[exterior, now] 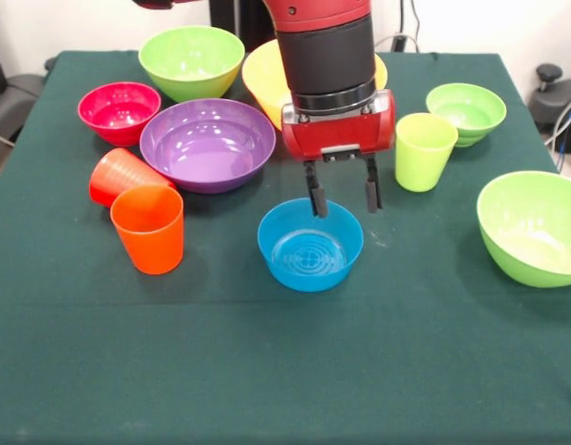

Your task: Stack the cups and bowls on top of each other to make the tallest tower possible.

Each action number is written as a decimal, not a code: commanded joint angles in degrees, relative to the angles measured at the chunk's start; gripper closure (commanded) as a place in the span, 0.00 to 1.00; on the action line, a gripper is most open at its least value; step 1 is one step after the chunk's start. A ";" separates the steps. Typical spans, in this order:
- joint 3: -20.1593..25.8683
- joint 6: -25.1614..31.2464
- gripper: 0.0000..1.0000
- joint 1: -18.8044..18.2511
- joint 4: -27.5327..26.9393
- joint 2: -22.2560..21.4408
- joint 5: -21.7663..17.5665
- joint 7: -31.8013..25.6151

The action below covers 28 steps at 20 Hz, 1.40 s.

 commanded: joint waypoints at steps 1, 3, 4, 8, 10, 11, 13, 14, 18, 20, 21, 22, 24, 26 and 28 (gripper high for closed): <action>-2.24 7.22 0.00 -0.71 1.28 2.66 -0.19 -3.82; -2.48 6.87 0.00 -0.98 1.30 2.79 -0.58 -3.89; -2.68 6.25 0.00 -1.24 1.97 2.64 -0.95 -3.70; -3.41 5.03 0.00 -1.18 2.38 2.48 -1.59 -2.81; -3.88 4.13 0.00 -0.96 3.22 2.08 -1.82 -2.06; -4.08 3.92 0.00 -0.93 3.37 2.02 -1.82 -1.80; -4.43 3.61 0.00 -0.90 3.47 2.01 -1.77 -1.37; -4.47 3.63 0.00 -1.05 3.51 2.04 -1.72 -1.44; -4.35 3.85 0.00 -1.37 2.94 2.64 -1.46 -1.88; -4.17 3.98 0.00 -1.63 2.91 2.90 -1.21 -2.08; -4.13 4.07 0.00 -1.68 3.09 3.02 -0.89 -1.81; -4.20 4.03 0.00 -1.65 3.06 3.04 -0.78 -1.58; -3.94 4.69 0.00 -1.85 3.04 3.30 -0.14 -1.52; -4.15 4.86 0.00 -1.86 2.86 3.06 -0.27 -1.63; -4.42 4.95 0.00 -1.93 2.55 2.91 -0.57 -1.89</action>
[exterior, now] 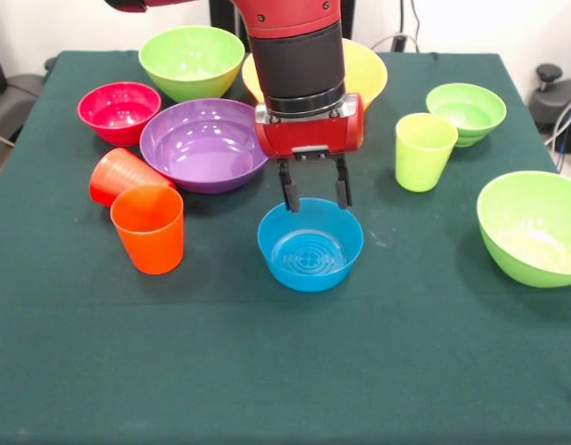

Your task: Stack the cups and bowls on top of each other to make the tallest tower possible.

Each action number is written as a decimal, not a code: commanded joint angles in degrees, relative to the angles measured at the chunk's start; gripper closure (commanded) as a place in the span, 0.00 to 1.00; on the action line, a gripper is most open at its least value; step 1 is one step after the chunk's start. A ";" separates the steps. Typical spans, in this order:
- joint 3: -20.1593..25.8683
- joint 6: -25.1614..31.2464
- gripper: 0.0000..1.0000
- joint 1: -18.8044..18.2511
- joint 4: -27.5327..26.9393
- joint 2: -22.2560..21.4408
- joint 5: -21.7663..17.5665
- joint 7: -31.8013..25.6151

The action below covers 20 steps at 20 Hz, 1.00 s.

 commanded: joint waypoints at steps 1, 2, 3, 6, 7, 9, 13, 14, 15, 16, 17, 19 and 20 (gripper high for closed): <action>-2.85 4.35 0.00 -0.81 1.39 2.44 -0.96 -2.25; -2.89 4.58 0.00 -0.92 1.15 2.45 -1.04 -2.53; -2.99 4.77 0.00 -0.97 0.87 2.38 -1.16 -2.77; -3.23 5.03 0.00 -1.35 0.56 2.18 -1.47 -3.29; -3.30 5.06 0.00 -1.52 0.26 2.34 -1.63 -3.57; -3.34 5.16 0.00 -1.72 -0.47 2.73 -1.85 -3.97; -3.75 5.24 0.00 -1.78 -1.33 2.67 -2.43 -4.23; -3.70 5.65 0.00 -1.91 -1.86 2.75 -2.45 -4.63; -3.67 5.84 0.00 -2.04 -1.95 2.63 -2.48 -4.88; -3.56 6.06 0.00 -2.27 -2.13 2.70 -2.45 -5.21; -3.52 6.19 0.00 -2.36 -2.17 2.66 -2.45 -5.35; -3.39 6.27 0.00 -2.75 -2.24 2.72 -2.57 -5.77; -3.34 6.29 0.00 -2.87 -2.34 2.83 -2.63 -5.90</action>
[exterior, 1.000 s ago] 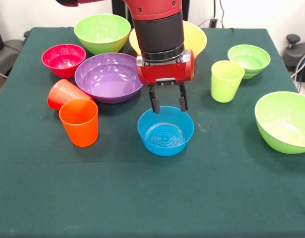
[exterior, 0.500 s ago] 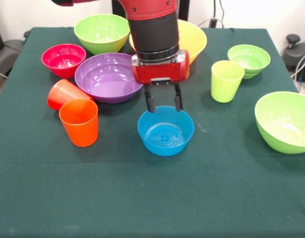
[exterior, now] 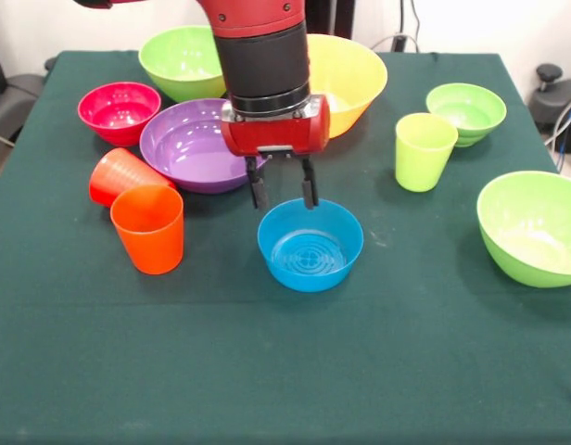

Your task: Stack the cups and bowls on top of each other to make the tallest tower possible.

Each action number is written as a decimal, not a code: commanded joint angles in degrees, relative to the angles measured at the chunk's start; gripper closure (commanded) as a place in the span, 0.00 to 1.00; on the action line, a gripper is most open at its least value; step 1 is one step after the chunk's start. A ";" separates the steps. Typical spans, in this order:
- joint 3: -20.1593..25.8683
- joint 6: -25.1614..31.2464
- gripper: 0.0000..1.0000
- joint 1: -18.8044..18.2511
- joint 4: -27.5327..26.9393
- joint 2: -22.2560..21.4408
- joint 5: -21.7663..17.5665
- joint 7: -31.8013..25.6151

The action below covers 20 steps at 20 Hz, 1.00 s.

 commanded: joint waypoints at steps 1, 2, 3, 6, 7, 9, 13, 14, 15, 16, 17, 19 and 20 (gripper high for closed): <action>-2.73 6.21 0.00 -0.34 -2.72 3.05 -2.52 -5.88; -2.71 6.11 0.00 -0.31 -2.98 3.31 -2.61 -5.87; -2.74 5.82 0.00 -0.17 -3.47 3.86 -2.75 -5.74; -2.55 5.95 0.00 -0.40 -3.89 4.50 -2.90 -6.20; -2.59 6.06 0.00 -0.56 -3.77 4.38 -2.95 -6.30; -2.65 6.17 0.00 -0.87 -3.51 3.96 -3.10 -6.53; -2.53 6.00 0.00 -1.30 -4.35 4.76 -3.57 -7.36; -2.51 6.05 0.00 -1.20 -4.76 5.06 -3.60 -7.37; -2.50 5.91 0.00 -1.08 -5.03 5.36 -3.66 -7.31; -2.57 5.54 0.00 -0.90 -5.09 5.62 -3.77 -7.01; -2.62 5.31 0.00 -0.77 -5.21 5.84 -3.86 -6.84; -2.83 4.83 0.00 -0.66 -5.63 6.38 -4.17 -6.70; -2.90 4.69 0.00 -0.60 -6.02 6.69 -4.32 -6.74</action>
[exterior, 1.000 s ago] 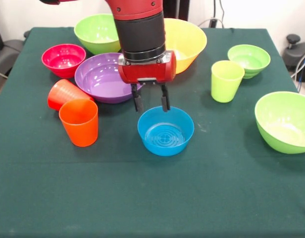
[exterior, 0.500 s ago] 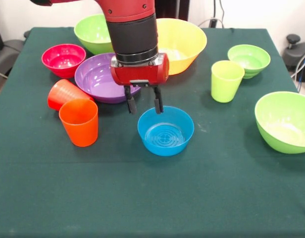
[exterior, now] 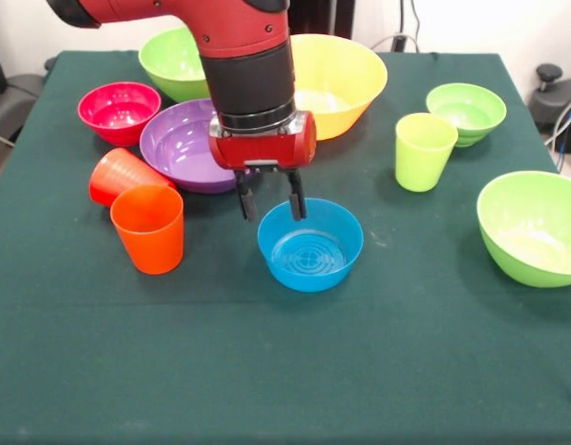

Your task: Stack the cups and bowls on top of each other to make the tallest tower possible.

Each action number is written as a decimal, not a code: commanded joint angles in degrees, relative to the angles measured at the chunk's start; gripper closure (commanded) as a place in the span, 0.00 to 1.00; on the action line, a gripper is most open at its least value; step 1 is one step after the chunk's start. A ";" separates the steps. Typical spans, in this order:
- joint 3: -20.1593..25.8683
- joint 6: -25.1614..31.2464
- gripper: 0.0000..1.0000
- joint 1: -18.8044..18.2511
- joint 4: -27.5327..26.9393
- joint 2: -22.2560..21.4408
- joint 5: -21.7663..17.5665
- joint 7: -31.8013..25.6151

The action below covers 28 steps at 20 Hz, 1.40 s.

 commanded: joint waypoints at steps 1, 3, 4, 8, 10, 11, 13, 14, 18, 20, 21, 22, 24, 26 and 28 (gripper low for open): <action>-2.75 4.69 0.00 0.22 -4.71 4.22 -3.95 -6.99; -2.67 4.55 0.00 -0.04 -5.02 4.58 -4.22 -7.44; -2.59 4.75 0.00 -0.11 -5.37 4.86 -4.19 -7.62; -2.77 4.09 0.00 0.00 -6.53 6.06 -4.56 -7.55; -2.76 4.07 0.00 -0.05 -7.06 6.43 -4.69 -7.69; -2.69 4.23 0.00 -0.12 -7.39 6.62 -4.72 -7.91; -2.64 4.29 0.00 -0.40 -7.50 6.79 -4.78 -8.26; -2.61 4.18 0.00 -0.53 -7.50 6.88 -4.84 -8.39; -2.73 3.76 0.00 -0.53 -7.40 7.10 -4.98 -8.17; -2.79 3.77 0.00 -0.32 -7.84 7.33 -4.93 -8.01; -2.84 3.69 0.00 -0.22 -8.11 7.55 -4.99 -7.98; -2.83 3.78 0.00 -0.24 -8.27 7.72 -5.01 -8.11; -2.74 3.94 0.00 -0.28 -8.43 7.86 -5.00 -8.38; -2.75 3.97 0.00 -0.22 -8.86 8.22 -5.10 -8.57; -2.77 4.02 0.00 -0.08 -9.29 8.57 -5.19 -8.70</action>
